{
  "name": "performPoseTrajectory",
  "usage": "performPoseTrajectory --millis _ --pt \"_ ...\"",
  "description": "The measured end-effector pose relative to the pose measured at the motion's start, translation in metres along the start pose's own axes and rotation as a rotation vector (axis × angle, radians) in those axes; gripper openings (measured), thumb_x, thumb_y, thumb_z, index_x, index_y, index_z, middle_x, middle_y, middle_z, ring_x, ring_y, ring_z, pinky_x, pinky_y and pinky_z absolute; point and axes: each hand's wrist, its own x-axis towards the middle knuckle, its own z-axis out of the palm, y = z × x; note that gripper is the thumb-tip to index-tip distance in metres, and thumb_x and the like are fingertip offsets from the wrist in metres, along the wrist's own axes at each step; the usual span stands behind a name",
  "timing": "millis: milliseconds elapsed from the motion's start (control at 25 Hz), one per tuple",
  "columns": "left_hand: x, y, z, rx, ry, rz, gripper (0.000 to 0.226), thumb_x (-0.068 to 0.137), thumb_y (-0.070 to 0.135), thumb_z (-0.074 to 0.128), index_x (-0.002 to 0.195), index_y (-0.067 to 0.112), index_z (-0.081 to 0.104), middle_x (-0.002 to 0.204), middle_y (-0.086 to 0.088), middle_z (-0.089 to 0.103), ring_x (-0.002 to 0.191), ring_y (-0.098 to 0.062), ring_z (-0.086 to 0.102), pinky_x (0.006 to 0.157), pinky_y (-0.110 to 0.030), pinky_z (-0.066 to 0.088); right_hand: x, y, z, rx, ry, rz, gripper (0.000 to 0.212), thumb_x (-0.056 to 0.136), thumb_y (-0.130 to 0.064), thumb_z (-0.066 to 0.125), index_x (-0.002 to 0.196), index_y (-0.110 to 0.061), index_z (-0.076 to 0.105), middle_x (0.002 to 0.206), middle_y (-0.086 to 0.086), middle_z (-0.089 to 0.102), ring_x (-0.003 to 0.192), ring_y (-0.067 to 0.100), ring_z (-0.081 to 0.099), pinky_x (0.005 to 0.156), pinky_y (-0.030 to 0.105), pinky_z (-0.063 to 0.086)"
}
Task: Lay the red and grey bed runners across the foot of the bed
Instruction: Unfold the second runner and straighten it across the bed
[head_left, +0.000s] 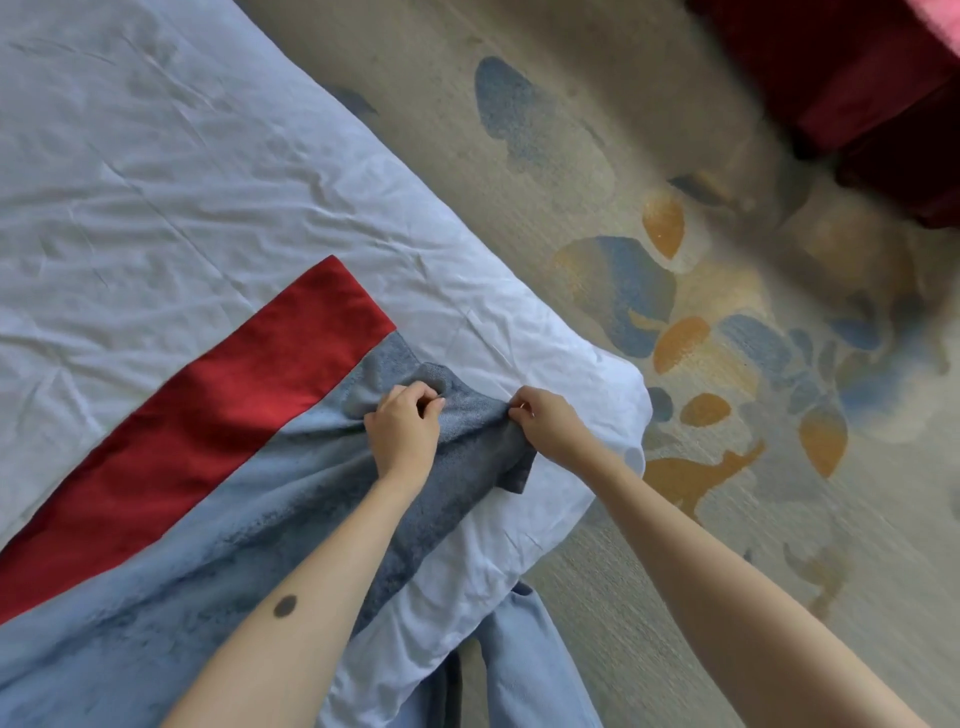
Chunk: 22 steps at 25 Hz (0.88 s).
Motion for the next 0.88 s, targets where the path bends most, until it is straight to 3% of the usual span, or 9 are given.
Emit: performPoseTrajectory --millis 120,280,480,600,720,880 --pt "-0.002 -0.003 0.006 0.058 -0.027 0.005 0.010 0.084 0.024 0.062 0.082 0.015 0.064 0.092 -0.003 0.065 0.086 -0.024 0.059 0.082 -0.038 0.036 -0.003 0.006 0.007 -0.066 0.003 0.005 0.016 0.093 -0.015 0.047 0.100 -0.008 0.060 0.108 0.013 0.063 0.100 0.030 0.056 0.080 0.037 0.045" --pt "-0.007 -0.001 -0.002 0.064 -0.059 0.024 0.012 0.087 0.024 0.059 0.089 0.013 0.064 0.094 -0.005 0.065 0.092 -0.025 0.058 0.084 -0.041 0.042 -0.004 0.001 0.006 -0.158 -0.010 0.017 0.019 0.091 -0.017 0.047 0.103 -0.009 0.059 0.110 0.013 0.062 0.100 0.030 0.056 0.078 0.034 0.043" --pt "-0.029 -0.020 -0.036 -0.008 0.151 0.120 0.008 0.085 0.018 0.061 0.090 0.013 0.064 0.088 -0.004 0.067 0.086 -0.028 0.058 0.076 -0.041 0.044 0.007 -0.049 0.002 -0.234 0.087 -0.115 0.031 0.094 -0.034 0.047 0.110 -0.011 0.060 0.111 0.010 0.062 0.100 0.028 0.057 0.085 0.038 0.045" --pt "-0.050 -0.050 -0.047 0.115 0.190 0.202 0.016 0.078 0.028 0.070 0.088 0.016 0.065 0.086 0.000 0.068 0.083 -0.025 0.061 0.071 -0.038 0.044 0.027 -0.091 0.011 -0.213 0.067 -0.059 0.039 0.094 -0.045 0.044 0.097 -0.011 0.062 0.094 0.007 0.065 0.096 0.028 0.059 0.086 0.038 0.043" --pt "-0.082 -0.071 -0.040 0.299 0.040 0.311 0.039 0.062 0.051 0.075 0.086 0.022 0.065 0.083 0.005 0.067 0.078 -0.019 0.062 0.066 -0.037 0.047 0.043 -0.116 0.020 -0.275 -0.012 0.032 0.048 0.090 -0.057 0.043 0.075 -0.012 0.053 0.078 0.005 0.058 0.083 0.027 0.056 0.088 0.039 0.042" --pt "-0.108 -0.079 -0.017 0.414 -0.144 0.326 0.052 0.048 0.063 0.076 0.082 0.026 0.065 0.077 0.011 0.064 0.068 -0.014 0.060 0.063 -0.032 0.047 0.052 -0.121 0.028 -0.193 0.015 0.072 0.036 0.083 -0.036 0.063 0.099 -0.003 0.064 0.101 0.010 0.068 0.096 0.029 0.062 0.086 0.037 0.047"
